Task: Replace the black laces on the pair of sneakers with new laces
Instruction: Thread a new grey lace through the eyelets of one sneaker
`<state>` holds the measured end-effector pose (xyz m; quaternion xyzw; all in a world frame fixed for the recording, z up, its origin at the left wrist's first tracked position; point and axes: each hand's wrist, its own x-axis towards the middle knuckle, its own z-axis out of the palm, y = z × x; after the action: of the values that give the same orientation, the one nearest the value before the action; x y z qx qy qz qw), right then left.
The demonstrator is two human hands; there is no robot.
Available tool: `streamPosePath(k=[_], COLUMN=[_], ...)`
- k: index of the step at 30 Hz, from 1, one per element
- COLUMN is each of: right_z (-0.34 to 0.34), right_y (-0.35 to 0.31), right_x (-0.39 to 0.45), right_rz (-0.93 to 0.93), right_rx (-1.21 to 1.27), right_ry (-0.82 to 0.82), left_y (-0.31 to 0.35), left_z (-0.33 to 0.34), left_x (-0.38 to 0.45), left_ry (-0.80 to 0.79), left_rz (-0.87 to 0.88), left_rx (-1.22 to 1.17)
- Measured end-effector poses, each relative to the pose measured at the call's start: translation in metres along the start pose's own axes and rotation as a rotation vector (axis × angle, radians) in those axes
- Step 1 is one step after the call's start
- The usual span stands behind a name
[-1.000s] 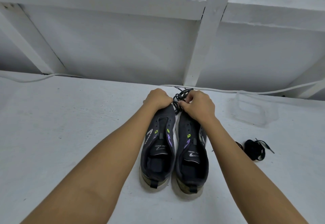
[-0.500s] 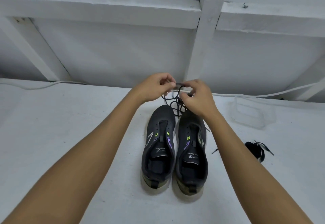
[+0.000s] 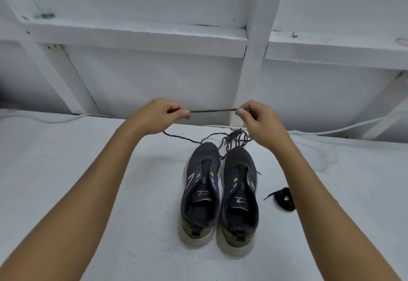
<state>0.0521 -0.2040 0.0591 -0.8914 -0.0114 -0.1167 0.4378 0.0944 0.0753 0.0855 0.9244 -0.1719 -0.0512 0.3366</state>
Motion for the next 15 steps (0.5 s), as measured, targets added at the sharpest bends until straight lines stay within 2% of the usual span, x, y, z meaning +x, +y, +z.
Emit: streamPosePath(k=[3,6,9,11,15], right_z=[-0.008,-0.008,-0.013,-0.017,-0.011], right_y=[-0.006,-0.010,-0.014,-0.020,-0.039], right_x=[-0.010,-0.016,-0.020,-0.022,-0.027], right_rz=[-0.009,-0.014,-0.006,-0.016,-0.057], right_rx=[0.033,-0.015,-0.020,-0.056,-0.064], right_ry=[-0.008,-0.095,-0.089,-0.124,-0.313], left_y=[-0.004,0.001,0.012,0.021,0.043], left_z=[-0.006,-0.011,-0.017,-0.015,-0.001], left_x=[-0.015,-0.026,-0.033,-0.035,-0.036], left_ry=[0.048,0.107,0.187,0.152,0.042], left_rz=[-0.018,0.012,0.035,0.062,0.139], left_rx=[-0.090,-0.247,-0.256,-0.210,-0.193])
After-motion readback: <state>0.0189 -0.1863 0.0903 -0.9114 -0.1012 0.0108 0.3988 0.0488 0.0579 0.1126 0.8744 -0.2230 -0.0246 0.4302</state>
